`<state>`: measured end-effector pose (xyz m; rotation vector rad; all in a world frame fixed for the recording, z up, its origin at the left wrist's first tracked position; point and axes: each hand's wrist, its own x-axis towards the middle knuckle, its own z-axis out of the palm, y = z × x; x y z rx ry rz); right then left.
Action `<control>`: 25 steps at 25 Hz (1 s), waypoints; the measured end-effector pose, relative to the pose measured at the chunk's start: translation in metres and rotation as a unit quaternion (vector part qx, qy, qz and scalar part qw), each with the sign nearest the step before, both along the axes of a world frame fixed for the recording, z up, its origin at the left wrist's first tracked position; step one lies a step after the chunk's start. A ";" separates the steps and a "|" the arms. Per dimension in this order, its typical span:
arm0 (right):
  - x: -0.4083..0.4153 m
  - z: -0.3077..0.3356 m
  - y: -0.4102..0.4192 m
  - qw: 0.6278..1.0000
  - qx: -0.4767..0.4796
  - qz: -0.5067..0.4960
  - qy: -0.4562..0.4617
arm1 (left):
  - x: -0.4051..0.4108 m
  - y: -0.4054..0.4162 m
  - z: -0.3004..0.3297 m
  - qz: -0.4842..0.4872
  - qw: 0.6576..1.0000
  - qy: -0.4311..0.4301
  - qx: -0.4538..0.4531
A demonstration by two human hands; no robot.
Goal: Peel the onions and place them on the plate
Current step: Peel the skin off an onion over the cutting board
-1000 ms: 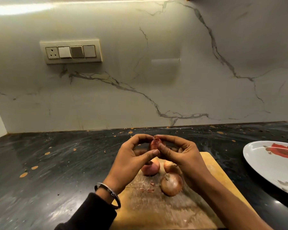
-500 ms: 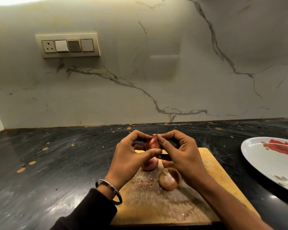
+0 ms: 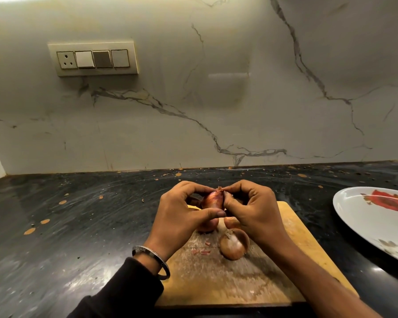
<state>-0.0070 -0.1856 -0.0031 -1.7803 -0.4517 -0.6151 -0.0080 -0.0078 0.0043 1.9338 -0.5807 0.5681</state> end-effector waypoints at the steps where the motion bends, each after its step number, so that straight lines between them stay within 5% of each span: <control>1: 0.001 0.000 -0.001 1.000 0.001 -0.001 -0.006 | 0.000 0.001 0.000 -0.004 1.000 0.006 -0.007; 12: 0.000 0.007 -0.003 0.965 0.165 0.165 0.118 | 0.005 0.006 0.004 -0.092 0.987 0.106 -0.078; 25: 0.003 0.001 -0.001 0.998 0.041 0.043 0.036 | 0.004 0.003 -0.002 -0.150 0.978 0.132 -0.058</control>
